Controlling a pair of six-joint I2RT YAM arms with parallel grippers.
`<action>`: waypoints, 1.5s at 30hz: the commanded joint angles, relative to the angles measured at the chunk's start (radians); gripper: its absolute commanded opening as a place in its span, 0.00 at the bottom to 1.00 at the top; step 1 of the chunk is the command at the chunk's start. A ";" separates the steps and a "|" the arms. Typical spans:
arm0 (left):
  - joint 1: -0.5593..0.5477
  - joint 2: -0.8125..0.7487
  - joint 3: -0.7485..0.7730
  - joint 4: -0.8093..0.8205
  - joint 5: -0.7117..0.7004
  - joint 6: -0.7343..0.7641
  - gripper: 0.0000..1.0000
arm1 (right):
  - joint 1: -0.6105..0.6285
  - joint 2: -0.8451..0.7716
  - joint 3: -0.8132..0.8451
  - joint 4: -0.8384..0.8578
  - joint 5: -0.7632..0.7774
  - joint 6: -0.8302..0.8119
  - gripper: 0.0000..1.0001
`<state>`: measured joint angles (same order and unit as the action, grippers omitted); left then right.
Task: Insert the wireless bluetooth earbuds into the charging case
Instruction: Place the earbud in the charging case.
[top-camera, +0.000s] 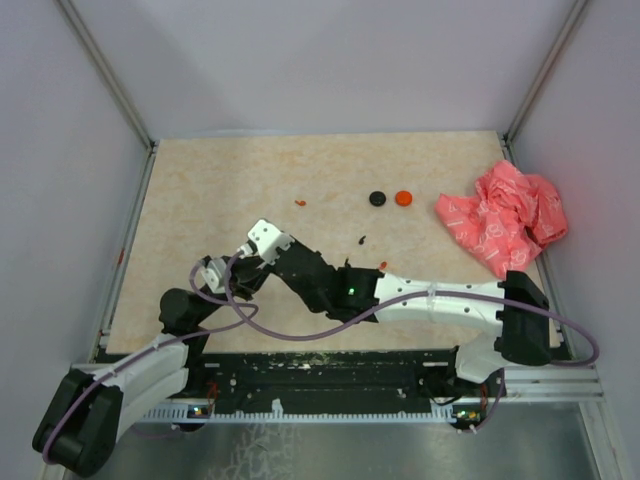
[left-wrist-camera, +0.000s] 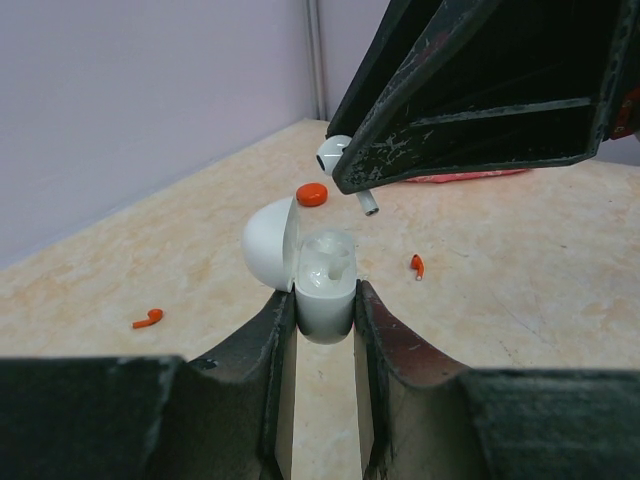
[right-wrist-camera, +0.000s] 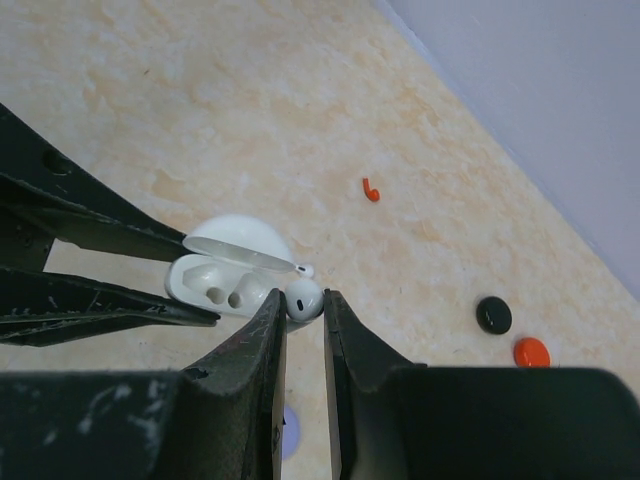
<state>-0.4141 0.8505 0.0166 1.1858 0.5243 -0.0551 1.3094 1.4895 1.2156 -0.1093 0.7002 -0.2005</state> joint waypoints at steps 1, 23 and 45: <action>0.005 -0.014 -0.042 0.055 0.023 0.000 0.00 | 0.037 -0.010 0.002 0.128 0.046 -0.058 0.01; 0.005 -0.045 -0.043 0.038 -0.006 -0.061 0.00 | 0.057 0.074 0.022 0.161 0.057 -0.079 0.00; 0.005 -0.055 -0.021 -0.006 -0.028 -0.239 0.00 | 0.059 0.026 -0.052 0.216 0.007 -0.126 0.00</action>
<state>-0.4141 0.8093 0.0120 1.1584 0.5014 -0.2329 1.3552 1.5665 1.1885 0.0635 0.7429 -0.3168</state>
